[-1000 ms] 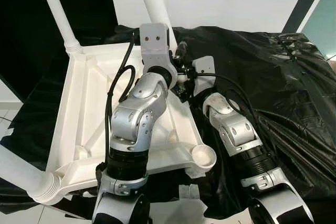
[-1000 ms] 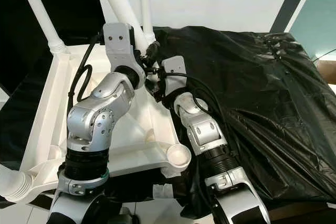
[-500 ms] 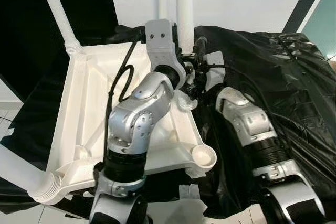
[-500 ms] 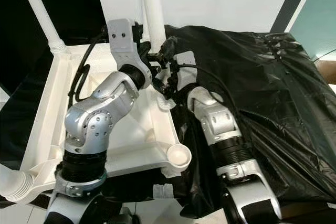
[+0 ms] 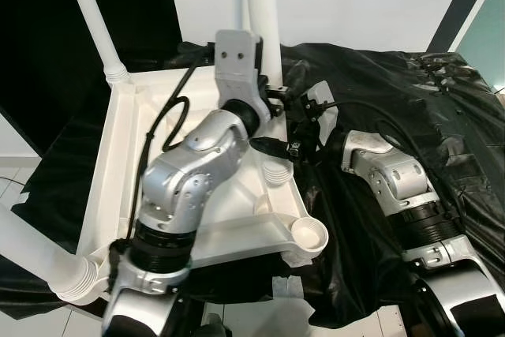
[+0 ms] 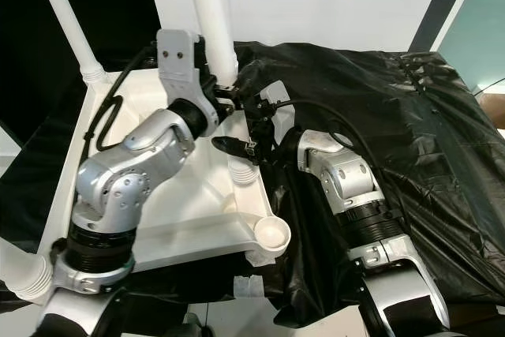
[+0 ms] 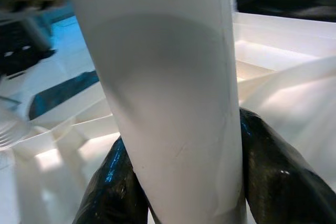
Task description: Building children table
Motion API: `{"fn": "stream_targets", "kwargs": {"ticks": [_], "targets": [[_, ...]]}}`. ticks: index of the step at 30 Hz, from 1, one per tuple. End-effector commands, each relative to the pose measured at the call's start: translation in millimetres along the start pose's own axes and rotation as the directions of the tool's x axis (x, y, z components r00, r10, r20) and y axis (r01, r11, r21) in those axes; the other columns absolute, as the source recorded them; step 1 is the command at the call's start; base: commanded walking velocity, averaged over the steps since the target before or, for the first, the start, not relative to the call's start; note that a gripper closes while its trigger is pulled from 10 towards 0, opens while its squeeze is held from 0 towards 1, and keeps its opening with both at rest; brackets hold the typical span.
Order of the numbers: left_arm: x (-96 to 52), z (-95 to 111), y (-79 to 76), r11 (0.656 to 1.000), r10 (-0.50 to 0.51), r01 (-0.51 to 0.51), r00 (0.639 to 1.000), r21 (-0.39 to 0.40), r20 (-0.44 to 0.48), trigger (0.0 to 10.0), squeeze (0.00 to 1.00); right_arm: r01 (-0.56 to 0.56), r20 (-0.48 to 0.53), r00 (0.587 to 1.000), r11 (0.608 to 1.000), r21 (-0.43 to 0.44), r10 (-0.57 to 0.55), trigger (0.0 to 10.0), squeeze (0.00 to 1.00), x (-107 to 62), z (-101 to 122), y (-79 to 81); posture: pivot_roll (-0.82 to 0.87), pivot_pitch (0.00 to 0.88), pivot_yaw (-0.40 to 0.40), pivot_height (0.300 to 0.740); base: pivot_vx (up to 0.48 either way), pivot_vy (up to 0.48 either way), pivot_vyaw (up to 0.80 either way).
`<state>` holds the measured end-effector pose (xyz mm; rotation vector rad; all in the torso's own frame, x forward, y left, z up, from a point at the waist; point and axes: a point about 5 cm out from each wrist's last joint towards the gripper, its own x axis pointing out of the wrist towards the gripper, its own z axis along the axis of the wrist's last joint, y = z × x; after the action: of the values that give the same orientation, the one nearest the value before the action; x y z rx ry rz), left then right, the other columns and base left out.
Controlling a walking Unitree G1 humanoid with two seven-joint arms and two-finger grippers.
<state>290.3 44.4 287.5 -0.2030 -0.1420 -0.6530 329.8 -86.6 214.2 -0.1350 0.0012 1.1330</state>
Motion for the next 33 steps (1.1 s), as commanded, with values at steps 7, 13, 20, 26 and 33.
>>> {"fn": "stream_targets", "kwargs": {"ticks": [7,13,20,26,33], "targets": [[-15.3,7,-29.7,0.827,-0.562,0.561,0.827,0.014,0.009,0.0,0.0,-0.098,-0.02,0.995,0.993,-0.059,0.097,10.0,0.0,-5.0,9,3.5,0.15,0.0,0.021,0.74,0.0,0.0,0.0],[-14.4,9,-29.9,0.83,-0.558,0.558,0.829,0.008,0.025,0.0,0.0,-0.088,-0.014,0.996,0.995,-0.046,0.088,10.0,0.0,-4.0,10,3.6,0.15,0.0,0.022,0.74,0.0,0.0,0.0],[-11.3,8,-31.7,0.845,-0.534,0.535,0.845,0.004,0.033,0.0,0.0,-0.076,0.021,0.997,0.997,-0.007,0.077,10.0,1.0,0.1,16,5.6,0.16,0.0,0.021,0.74,0.0,0.0,0.0],[0.8,9,-26.8,0.915,-0.402,0.403,0.914,-0.008,0.052,10.0,0.0,-0.014,-0.004,1.0,1.0,-0.02,0.014,10.0,0.95,4.1,16,3.2,0.16,0.002,0.014,0.74,0.0,0.0,0.0],[17.7,8,-14.6,0.975,-0.214,0.216,0.975,-0.046,0.053,10.0,0.0,0.157,-0.035,0.987,0.987,-0.018,-0.158,10.0,0.0,22.3,8,0.2,0.16,0.007,0.008,0.74,0.0,0.0,0.0]]}}
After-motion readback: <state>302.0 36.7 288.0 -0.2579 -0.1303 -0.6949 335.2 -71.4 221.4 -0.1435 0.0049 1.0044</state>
